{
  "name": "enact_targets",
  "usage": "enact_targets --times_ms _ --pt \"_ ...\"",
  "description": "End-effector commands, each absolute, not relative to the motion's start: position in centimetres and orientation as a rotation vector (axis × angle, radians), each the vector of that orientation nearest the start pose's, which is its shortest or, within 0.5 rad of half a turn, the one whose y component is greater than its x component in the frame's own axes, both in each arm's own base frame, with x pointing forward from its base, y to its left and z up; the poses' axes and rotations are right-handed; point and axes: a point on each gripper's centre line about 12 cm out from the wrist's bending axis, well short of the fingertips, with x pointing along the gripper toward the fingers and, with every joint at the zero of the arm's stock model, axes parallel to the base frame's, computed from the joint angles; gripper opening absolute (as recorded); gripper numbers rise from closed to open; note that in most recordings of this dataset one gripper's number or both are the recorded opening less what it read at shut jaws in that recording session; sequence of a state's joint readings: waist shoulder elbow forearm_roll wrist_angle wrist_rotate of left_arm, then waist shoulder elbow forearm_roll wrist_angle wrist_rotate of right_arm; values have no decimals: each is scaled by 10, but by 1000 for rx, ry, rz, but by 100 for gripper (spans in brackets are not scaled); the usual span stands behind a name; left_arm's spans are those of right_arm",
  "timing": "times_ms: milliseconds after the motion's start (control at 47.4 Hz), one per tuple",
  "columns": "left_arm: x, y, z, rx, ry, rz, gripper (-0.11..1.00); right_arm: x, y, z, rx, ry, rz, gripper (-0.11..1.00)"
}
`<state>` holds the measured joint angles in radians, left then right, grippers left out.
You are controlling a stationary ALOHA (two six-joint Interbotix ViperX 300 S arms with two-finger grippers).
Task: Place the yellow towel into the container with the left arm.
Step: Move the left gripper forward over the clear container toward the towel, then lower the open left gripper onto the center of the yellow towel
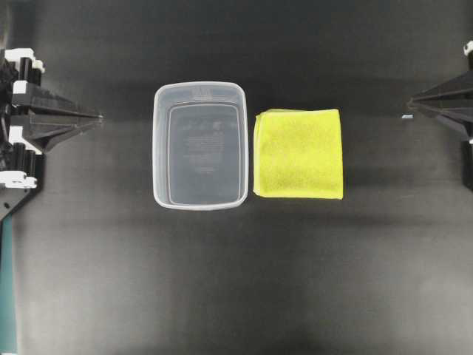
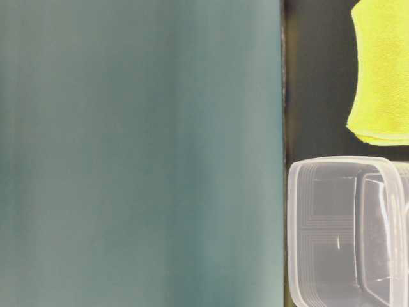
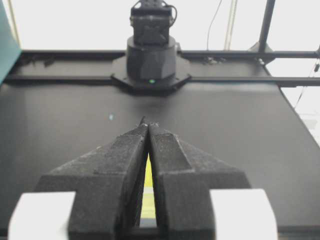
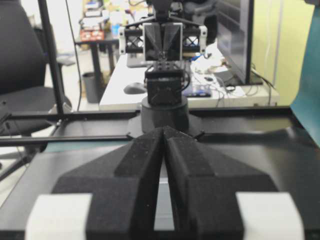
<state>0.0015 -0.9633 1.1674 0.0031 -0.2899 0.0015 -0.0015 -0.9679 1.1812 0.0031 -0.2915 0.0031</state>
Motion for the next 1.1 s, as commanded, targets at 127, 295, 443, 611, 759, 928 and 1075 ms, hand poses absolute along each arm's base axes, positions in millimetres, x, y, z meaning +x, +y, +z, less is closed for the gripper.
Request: enact_targets --times_ms 127,295,443,611,759,928,1075 --pt "222 -2 317 -67 -21 -14 1 197 2 299 101 -73 9 -1" --pt "249 -1 330 -85 137 0 1 189 2 292 147 47 8 -1" --pt "282 0 337 -51 316 13 1 180 2 288 137 143 2 -1" --pt "322 1 335 -15 480 19 1 169 0 286 127 207 -9 0" --pt "357 4 331 -11 569 28 1 164 -4 281 127 250 -36 17" --pt "400 8 332 -4 627 36 1 163 -5 281 119 254 -46 66" --pt "428 9 317 30 749 29 1 161 -6 288 91 208 -44 83"
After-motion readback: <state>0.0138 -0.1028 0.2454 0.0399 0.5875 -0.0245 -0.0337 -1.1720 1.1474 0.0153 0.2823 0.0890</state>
